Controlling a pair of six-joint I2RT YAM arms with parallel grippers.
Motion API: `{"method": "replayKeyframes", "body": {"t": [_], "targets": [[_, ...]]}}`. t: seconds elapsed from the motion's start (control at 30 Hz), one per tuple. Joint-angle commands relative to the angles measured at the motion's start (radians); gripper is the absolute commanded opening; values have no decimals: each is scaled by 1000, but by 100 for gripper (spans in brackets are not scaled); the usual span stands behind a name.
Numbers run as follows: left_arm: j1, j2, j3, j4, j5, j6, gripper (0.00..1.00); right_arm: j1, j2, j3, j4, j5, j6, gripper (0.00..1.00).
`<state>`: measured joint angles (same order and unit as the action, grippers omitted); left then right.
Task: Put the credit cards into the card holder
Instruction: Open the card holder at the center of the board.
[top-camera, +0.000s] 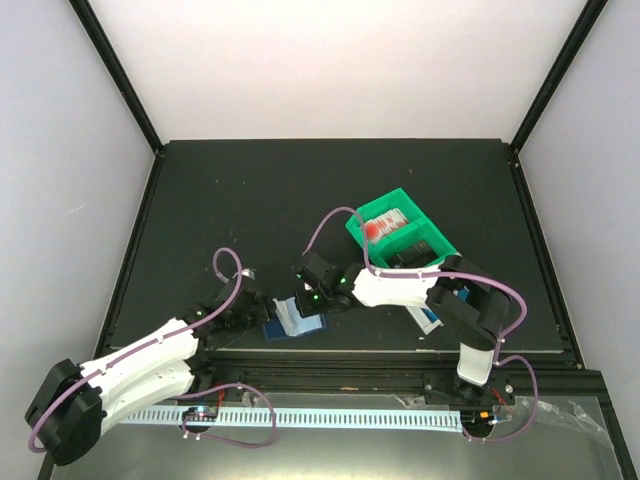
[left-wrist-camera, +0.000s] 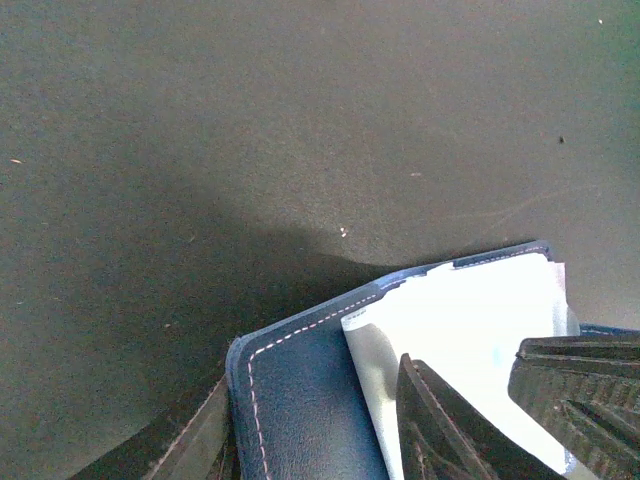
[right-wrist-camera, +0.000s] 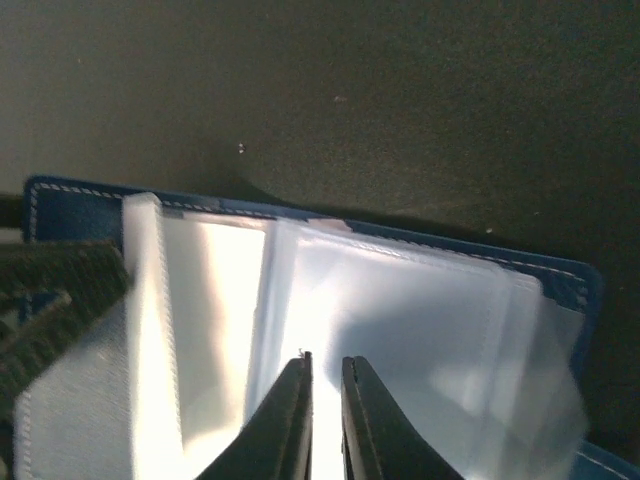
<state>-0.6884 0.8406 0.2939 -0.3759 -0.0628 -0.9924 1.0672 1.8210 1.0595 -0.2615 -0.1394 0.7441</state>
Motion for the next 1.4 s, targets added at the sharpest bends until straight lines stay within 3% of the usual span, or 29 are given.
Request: {"method": "replayKeyframes", "body": {"t": [0.0,0.13,0.23,0.53,0.77,1.03,1.17,1.37], "targets": [[7,30,-9,67,66,12,42,17,17,40,26,-12,-21,16],[7,33,-5,83,81,1,43,38,27,75,-8,-13,-77,33],[7,15,29,13,22,-10,44,58,56,103,-59,34,-104,39],[26,-119,99,-173,-110,-83,46,164,126,155,-223,359,-132,60],[80,-252,93,-223,-14,-95,46,193,178,128,-251,501,-130,81],[143,-235,-39,70,349,-105,41,194,201,82,-195,505,-111,83],[143,-140,-32,177,437,-61,30,193,168,24,-115,474,-106,79],[147,12,-32,310,458,-10,24,193,100,-66,8,421,-142,75]]}}
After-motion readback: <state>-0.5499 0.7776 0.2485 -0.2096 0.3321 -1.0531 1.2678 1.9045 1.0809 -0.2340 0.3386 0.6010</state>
